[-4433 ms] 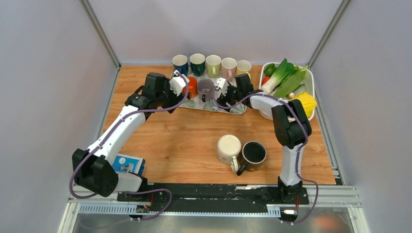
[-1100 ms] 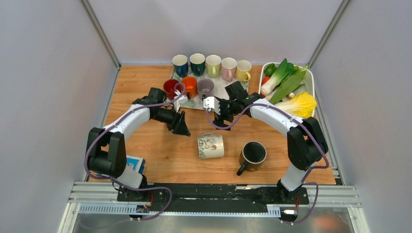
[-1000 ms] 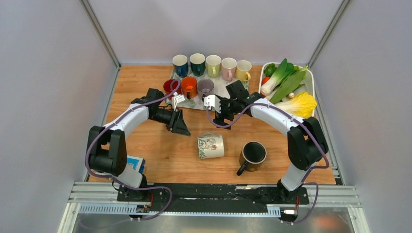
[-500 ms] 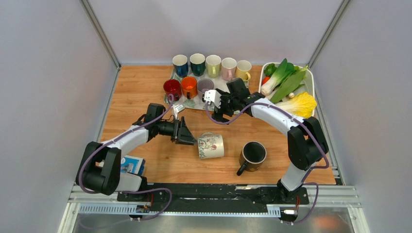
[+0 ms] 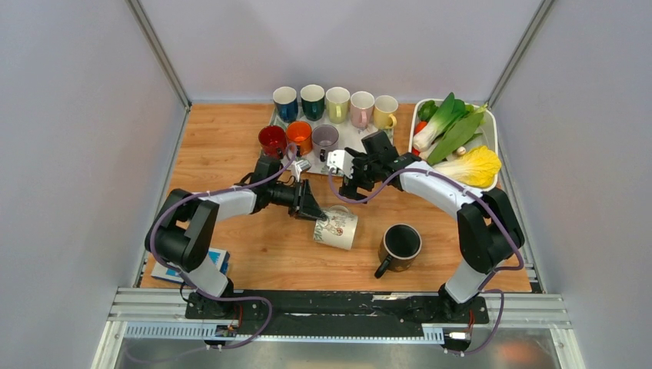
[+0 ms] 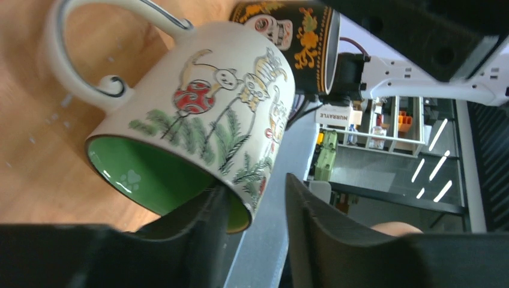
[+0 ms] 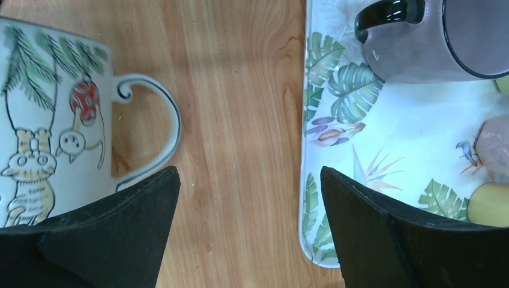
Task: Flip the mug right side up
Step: Turn over the cup at the center of the board, then place the cup on the tray.
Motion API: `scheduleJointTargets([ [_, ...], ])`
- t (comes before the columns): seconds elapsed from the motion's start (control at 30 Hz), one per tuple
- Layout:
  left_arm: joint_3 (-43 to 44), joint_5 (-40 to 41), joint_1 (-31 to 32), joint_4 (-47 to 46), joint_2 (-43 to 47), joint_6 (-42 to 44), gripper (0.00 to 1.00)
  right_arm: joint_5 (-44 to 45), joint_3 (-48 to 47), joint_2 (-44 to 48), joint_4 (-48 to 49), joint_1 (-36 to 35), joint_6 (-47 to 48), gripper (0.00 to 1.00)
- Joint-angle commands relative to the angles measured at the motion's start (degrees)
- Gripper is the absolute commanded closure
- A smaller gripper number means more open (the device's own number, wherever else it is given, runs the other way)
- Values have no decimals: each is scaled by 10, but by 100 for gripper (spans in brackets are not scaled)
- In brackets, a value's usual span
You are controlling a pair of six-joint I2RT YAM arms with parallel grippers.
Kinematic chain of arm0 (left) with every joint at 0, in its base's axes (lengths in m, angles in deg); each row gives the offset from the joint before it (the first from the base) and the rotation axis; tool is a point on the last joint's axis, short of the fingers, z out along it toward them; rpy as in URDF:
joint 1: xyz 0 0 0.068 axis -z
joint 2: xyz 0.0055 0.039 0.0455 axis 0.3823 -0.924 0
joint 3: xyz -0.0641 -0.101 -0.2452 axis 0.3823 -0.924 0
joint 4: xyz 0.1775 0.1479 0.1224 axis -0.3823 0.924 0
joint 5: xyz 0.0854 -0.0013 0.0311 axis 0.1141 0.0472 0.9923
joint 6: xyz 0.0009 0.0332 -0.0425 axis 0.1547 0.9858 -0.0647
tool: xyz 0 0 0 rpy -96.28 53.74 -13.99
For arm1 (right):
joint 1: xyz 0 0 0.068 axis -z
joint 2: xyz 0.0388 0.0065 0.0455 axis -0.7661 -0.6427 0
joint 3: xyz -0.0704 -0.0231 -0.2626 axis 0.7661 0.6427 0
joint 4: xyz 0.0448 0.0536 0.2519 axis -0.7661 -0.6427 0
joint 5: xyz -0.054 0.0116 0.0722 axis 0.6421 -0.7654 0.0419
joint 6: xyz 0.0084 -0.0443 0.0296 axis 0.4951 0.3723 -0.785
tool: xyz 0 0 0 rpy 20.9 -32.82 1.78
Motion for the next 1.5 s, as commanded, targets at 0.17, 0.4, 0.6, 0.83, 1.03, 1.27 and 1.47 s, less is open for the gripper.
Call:
scheduleJointTargets([
  [0.17,130,-2,4,86,-70,99,95,-32,-55,12,-18,32,-23,7],
  [0.4,303,48,2,367,-81,508,100,-173,-69,0,-39,81,-74,6],
  [0.6,373,131,3,614,-54,907,100,-271,-83,-32,-95,105,5,6],
  [0.83,400,201,9,715,-43,1098,100,-295,-131,-85,-122,91,44,9],
  [1.03,360,259,31,672,-2,1138,100,-300,-151,-109,-137,66,67,14],
  [1.27,315,299,47,589,47,1139,100,-296,-134,-117,-137,34,68,24],
  [1.47,282,325,59,543,75,1151,100,-265,-134,-144,-120,0,48,33],
])
